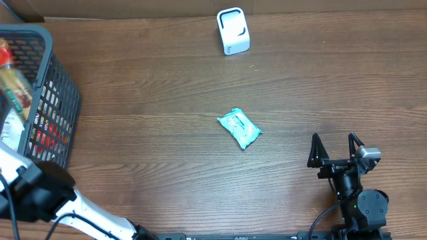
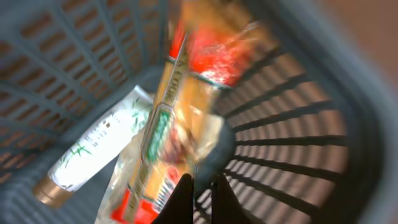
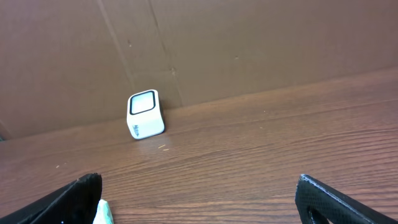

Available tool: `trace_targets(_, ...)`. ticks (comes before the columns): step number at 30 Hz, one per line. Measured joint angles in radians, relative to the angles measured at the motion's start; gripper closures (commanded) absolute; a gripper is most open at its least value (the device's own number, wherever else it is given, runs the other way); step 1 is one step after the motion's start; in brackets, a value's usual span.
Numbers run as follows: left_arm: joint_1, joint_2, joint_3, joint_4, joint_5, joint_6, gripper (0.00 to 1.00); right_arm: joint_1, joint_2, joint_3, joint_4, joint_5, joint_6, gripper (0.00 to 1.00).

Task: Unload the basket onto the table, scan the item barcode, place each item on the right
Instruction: 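Return the left gripper into the basket and grasp the spaghetti pack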

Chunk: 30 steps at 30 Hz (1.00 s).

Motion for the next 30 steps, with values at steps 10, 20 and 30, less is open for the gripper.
trace_targets(10, -0.001, -0.061, -0.057, -0.002, -0.033, -0.018, 0.58, 0.000, 0.000, 0.000, 0.000, 0.000, 0.000, 0.00)
trace_targets(20, 0.000, -0.057, -0.372, 0.132, -0.231, -0.003, 0.04, 0.000, 0.000, 0.000, 0.000, 0.000, 0.000, 0.00)
trace_targets(30, 0.000, -0.055, -0.674, 0.354, -0.297, 0.194, 0.00, 0.000, 0.000, 0.000, 0.000, 0.000, 0.000, 0.00)
